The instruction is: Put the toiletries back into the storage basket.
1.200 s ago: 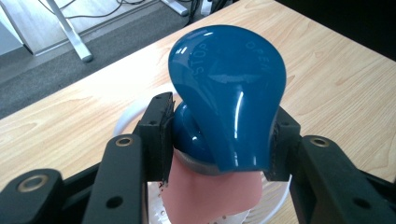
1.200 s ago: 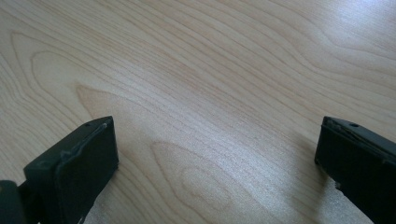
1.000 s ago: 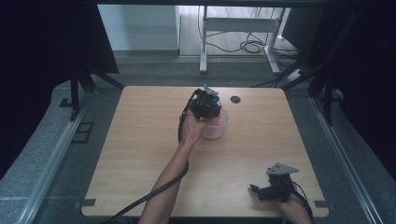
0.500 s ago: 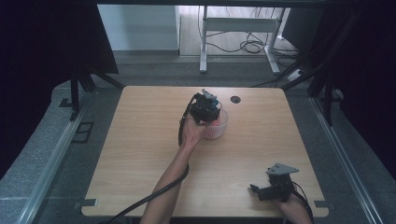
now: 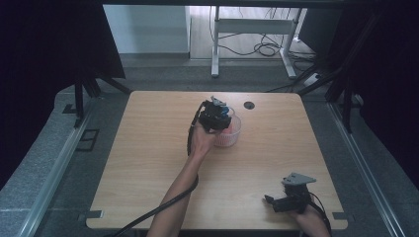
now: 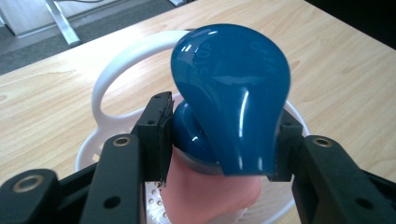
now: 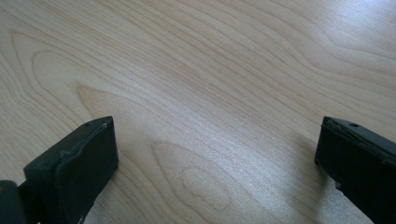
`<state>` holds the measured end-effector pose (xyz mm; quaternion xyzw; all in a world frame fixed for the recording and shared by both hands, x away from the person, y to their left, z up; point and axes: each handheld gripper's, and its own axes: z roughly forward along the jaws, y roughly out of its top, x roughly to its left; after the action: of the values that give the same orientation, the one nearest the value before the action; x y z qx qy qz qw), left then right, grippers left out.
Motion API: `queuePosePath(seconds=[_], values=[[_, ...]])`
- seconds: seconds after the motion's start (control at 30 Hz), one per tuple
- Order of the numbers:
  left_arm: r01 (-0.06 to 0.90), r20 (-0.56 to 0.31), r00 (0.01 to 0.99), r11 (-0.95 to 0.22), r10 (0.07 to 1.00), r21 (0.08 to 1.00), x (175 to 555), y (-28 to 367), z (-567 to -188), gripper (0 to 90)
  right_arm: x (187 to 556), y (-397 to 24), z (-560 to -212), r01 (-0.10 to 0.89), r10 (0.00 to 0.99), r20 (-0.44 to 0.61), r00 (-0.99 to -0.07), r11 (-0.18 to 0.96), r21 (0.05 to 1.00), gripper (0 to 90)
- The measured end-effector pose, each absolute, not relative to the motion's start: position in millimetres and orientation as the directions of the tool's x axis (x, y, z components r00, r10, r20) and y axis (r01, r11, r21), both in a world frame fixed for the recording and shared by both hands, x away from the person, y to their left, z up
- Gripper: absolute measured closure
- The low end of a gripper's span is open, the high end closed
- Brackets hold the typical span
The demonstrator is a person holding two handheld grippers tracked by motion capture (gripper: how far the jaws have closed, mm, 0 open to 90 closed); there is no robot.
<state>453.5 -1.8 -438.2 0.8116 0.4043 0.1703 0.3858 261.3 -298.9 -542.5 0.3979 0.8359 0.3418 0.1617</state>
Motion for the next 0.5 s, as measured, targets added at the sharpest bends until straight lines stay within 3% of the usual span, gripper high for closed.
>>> queuePosePath(seconds=[0.5], values=[[0.499, -0.04, 0.63, -0.365, 0.775, 0.786, 447, 3, -426, 28.7, 261, -299, -543, 0.554, 0.776, 0.001, -0.631, 0.45, 0.7, 0.0]])
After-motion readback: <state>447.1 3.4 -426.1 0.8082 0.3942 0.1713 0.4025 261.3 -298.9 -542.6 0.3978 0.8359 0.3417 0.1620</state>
